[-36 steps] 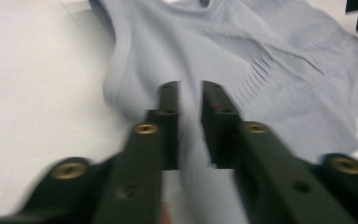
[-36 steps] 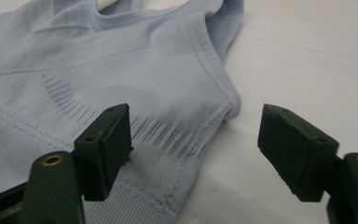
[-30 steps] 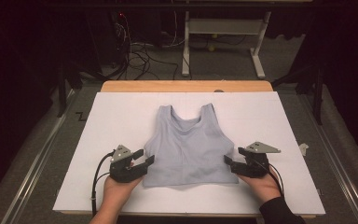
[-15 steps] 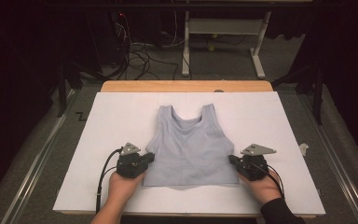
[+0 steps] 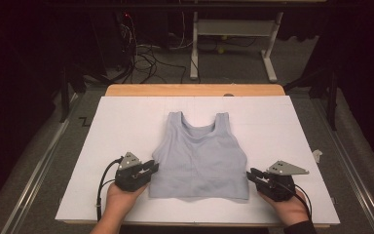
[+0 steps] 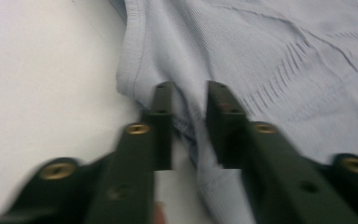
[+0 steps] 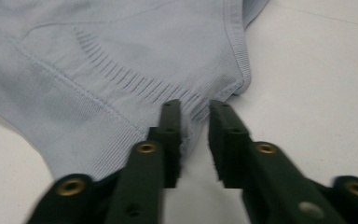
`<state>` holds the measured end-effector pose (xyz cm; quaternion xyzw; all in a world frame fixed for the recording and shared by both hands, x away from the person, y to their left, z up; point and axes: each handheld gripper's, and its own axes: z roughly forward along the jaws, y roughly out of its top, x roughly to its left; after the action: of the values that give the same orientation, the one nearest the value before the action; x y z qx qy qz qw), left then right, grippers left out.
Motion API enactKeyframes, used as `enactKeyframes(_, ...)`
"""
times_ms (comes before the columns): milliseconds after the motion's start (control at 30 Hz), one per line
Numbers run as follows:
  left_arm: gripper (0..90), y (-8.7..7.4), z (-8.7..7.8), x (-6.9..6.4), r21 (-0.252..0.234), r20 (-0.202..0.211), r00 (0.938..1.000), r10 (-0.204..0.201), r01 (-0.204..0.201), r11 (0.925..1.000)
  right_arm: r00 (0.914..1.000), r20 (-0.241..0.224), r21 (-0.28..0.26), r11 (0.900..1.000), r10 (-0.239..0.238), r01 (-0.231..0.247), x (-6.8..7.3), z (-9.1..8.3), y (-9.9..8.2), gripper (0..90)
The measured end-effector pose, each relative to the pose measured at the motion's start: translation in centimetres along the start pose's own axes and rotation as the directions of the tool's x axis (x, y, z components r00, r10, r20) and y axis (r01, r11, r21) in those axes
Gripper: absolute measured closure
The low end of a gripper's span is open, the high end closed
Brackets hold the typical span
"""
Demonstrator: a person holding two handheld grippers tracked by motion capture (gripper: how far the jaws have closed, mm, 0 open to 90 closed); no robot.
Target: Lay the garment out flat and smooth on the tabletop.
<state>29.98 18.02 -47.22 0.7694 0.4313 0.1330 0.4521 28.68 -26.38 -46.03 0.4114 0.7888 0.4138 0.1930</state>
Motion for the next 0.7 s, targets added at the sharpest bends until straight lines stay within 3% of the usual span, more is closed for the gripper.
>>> enactKeyframes(67, 52.4, -0.2, -0.7, 0.7, -0.051, 0.003, 0.9999, -0.011, 0.011, 0.9986, 0.9998, -0.001, -0.024, 0.9995, 0.020, -0.020, -0.5, -0.2, -0.3, 58.9)
enactKeyframes(200, 33.1, -0.6, -2.2, 1.9, -0.124, -0.028, 0.9995, 0.015, -0.019, 0.9922, 0.9994, 0.017, -0.121, 0.9922, 0.030, -0.028, -1.6, -1.0, -0.5, 37.7)
enactKeyframes(333, 12.0, -0.7, -3.6, 3.0, -0.143, -0.049, 0.9987, 0.016, -0.023, 0.9894, 0.9970, 0.050, -0.228, 0.9725, 0.059, -0.046, -2.9, -2.3, -0.8, 16.3)
enactKeyframes(467, 0.0, -1.2, -5.1, 3.6, -0.183, -0.048, 0.9988, 0.011, -0.020, 0.9830, 0.9905, 0.079, -0.303, 0.9492, 0.112, -0.084, -3.9, -4.0, -1.3, 2.6)
enactKeyframes(633, 0.0, -1.3, -6.6, 3.1, -0.303, -0.074, 0.9973, 0.007, -0.029, 0.9525, 0.9798, 0.146, -0.370, 0.9260, 0.136, -0.074, -3.9, -5.9, -1.7, 0.0)
enactKeyframes(700, 0.0, -1.3, -6.3, 2.9, -0.295, -0.076, 0.9970, 0.013, -0.035, 0.9549, 0.9809, 0.143, -0.381, 0.9222, 0.132, -0.069, -3.5, -6.0, -1.7, 0.0)
